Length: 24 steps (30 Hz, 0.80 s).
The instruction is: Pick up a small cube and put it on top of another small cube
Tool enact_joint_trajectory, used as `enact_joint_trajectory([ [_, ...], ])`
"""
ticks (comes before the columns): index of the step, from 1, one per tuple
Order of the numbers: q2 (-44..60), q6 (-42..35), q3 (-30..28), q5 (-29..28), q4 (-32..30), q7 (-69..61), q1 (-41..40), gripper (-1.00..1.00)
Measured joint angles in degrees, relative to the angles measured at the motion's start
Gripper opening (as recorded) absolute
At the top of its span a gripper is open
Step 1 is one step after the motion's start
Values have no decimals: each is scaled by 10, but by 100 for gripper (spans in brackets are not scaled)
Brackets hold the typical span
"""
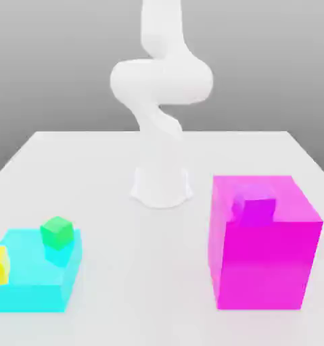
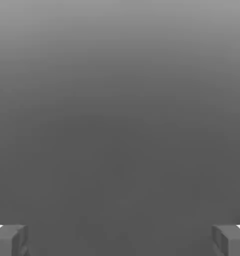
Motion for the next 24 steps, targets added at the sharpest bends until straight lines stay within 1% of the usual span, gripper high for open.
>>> enact_joint_trajectory([
  [3, 27, 32, 8, -7, -30, -65, 46, 0],
  [10, 119, 98, 4, -10, -94, -238, 155, 0],
  [24, 307, 229, 6, -4, -219, -595, 364, 0],
])
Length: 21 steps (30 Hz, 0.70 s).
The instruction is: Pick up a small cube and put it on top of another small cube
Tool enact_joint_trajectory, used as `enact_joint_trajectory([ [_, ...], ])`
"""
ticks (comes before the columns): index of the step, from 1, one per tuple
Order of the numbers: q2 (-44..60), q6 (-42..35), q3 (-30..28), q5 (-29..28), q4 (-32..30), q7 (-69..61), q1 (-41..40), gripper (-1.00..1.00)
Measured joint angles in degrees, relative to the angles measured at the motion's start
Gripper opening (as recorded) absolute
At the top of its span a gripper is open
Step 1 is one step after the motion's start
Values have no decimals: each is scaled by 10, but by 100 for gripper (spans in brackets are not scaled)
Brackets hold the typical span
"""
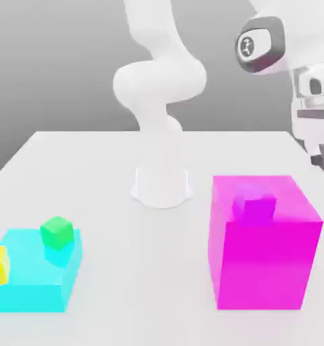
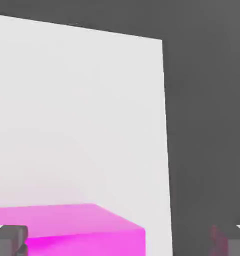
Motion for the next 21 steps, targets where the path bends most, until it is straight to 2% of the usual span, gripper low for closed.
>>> enact_joint_trajectory([
  [9, 138, 69, 28, 8, -73, -218, 99, 0],
  [16, 276, 177, -6, -22, -62, -208, 132, 0],
  [17, 294, 192, -11, -24, -59, -206, 137, -100],
  [21, 294, 191, -11, -24, -59, -206, 137, -100],
])
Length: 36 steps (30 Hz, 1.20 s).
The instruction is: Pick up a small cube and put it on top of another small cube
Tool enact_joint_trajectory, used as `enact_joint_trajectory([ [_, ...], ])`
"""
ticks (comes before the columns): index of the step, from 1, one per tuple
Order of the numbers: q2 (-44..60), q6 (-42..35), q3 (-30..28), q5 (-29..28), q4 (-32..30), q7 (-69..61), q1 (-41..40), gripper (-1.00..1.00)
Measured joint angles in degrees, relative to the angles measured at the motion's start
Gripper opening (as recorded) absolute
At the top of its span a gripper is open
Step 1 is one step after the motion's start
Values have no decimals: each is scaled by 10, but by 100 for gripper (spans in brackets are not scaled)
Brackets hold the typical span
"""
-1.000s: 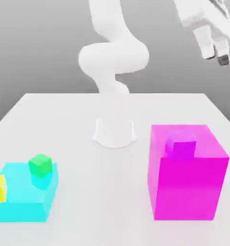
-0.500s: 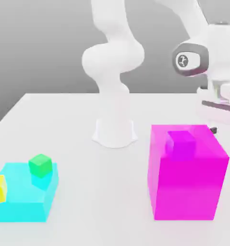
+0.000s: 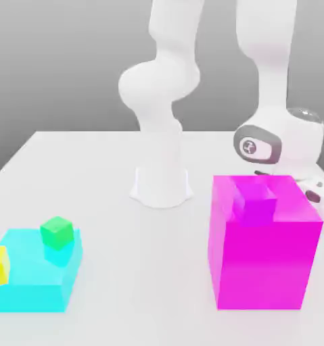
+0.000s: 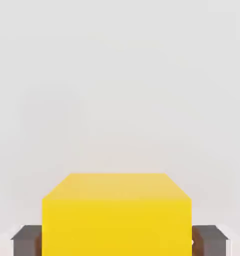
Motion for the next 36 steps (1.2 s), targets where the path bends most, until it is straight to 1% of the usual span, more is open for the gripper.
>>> enact_joint_trajectory([
  [3, 4, 3, -1, -1, 1, 1, 1, -100],
  [10, -127, -104, 16, 33, -22, -24, -7, -100],
  [14, -196, -157, 35, 104, 1, -32, 35, -100],
  [17, -255, -210, 5, 110, 23, -42, 8, -100],
  [21, -334, -284, -52, 92, 51, -59, -58, -100],
  [26, -412, -361, -133, 46, 73, -86, -161, -100],
  [36, -429, -407, -272, -68, 64, -152, -361, -100],
])
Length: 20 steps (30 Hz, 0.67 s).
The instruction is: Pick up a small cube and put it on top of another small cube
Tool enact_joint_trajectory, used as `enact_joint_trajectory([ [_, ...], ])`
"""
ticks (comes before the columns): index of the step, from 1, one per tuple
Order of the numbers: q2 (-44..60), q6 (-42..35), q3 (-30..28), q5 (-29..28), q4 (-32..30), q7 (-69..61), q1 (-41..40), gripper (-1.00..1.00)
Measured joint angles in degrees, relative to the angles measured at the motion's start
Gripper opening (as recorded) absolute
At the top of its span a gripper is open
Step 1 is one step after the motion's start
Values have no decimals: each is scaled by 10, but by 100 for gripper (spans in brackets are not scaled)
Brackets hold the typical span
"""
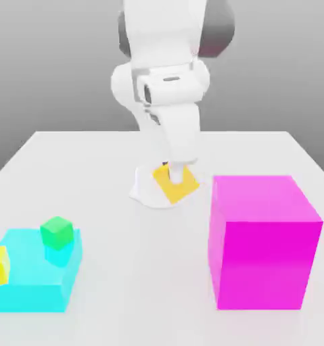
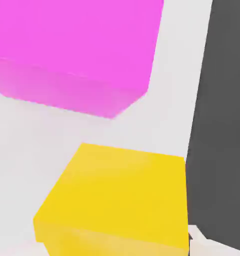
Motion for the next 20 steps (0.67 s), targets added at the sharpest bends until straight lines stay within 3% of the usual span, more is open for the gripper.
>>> enact_joint_trajectory([
  [8, 29, 0, -109, -99, -22, -48, -143, -100],
  [14, 135, 118, -158, -72, -47, -86, -125, -100],
  [15, 154, 140, -165, -65, -51, -92, -119, 100],
  [20, 154, 140, -165, -65, -51, -92, -119, 100],
])
